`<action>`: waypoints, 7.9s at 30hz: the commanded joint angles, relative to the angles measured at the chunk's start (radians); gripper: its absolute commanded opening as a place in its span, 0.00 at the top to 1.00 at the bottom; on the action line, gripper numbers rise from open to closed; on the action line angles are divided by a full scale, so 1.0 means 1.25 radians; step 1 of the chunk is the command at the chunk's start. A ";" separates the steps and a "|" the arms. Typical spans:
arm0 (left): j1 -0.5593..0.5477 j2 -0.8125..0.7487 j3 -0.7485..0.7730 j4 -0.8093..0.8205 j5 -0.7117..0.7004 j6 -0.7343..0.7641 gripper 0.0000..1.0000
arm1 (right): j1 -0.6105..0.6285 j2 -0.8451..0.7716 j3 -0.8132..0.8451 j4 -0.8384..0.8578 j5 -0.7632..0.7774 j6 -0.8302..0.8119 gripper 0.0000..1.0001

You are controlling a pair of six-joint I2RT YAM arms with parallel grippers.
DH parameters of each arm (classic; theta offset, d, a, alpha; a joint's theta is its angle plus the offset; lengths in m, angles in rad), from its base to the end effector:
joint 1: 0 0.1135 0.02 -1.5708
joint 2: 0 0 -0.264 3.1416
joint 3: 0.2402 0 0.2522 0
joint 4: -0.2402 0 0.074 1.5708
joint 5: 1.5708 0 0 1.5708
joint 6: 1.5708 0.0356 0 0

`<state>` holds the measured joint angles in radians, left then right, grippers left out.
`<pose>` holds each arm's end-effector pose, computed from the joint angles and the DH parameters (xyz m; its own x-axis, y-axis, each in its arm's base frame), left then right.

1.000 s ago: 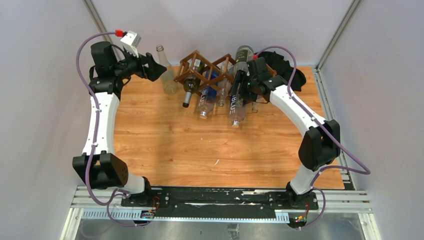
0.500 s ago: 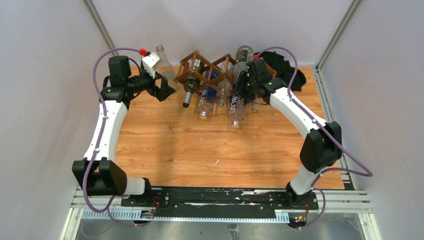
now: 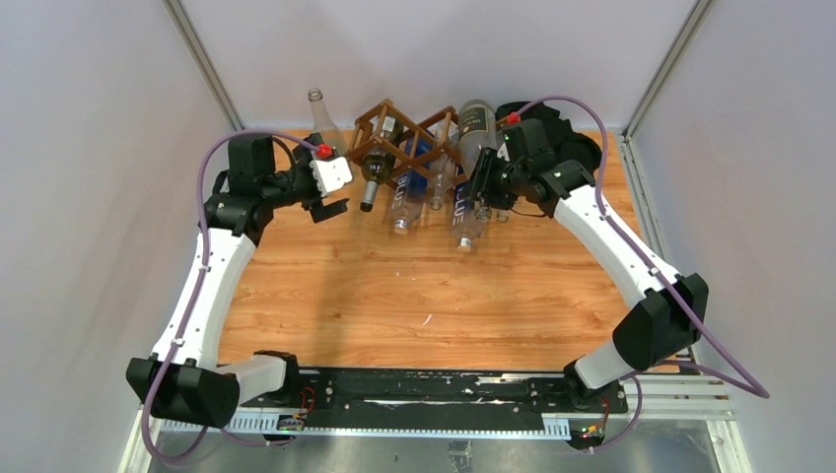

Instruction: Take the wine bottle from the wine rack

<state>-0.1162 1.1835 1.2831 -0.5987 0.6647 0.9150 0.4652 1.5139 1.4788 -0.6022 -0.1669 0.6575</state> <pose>0.2434 -0.0505 0.3932 0.2088 0.6037 -0.7694 0.7605 0.3945 0.5159 0.3009 0.1576 0.3635 -0.7642 0.2907 -0.5757 -0.1196 0.8133 0.5694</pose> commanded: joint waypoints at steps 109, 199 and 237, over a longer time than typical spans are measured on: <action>0.222 0.118 0.011 0.467 -0.138 -0.590 1.00 | 0.169 -0.030 0.139 0.030 0.061 -0.136 0.09; 0.261 0.339 -0.046 0.722 -0.207 -0.620 0.31 | -0.170 0.287 0.396 -0.105 0.202 -0.251 0.31; 0.237 0.484 0.089 0.849 -0.212 -0.670 0.82 | -0.258 0.087 0.200 -0.098 0.272 -0.278 1.00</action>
<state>0.1936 1.7725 1.3491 0.3649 0.4065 0.0635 0.1982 1.7046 1.7454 -0.7105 0.1074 0.3645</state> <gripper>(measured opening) 0.416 0.208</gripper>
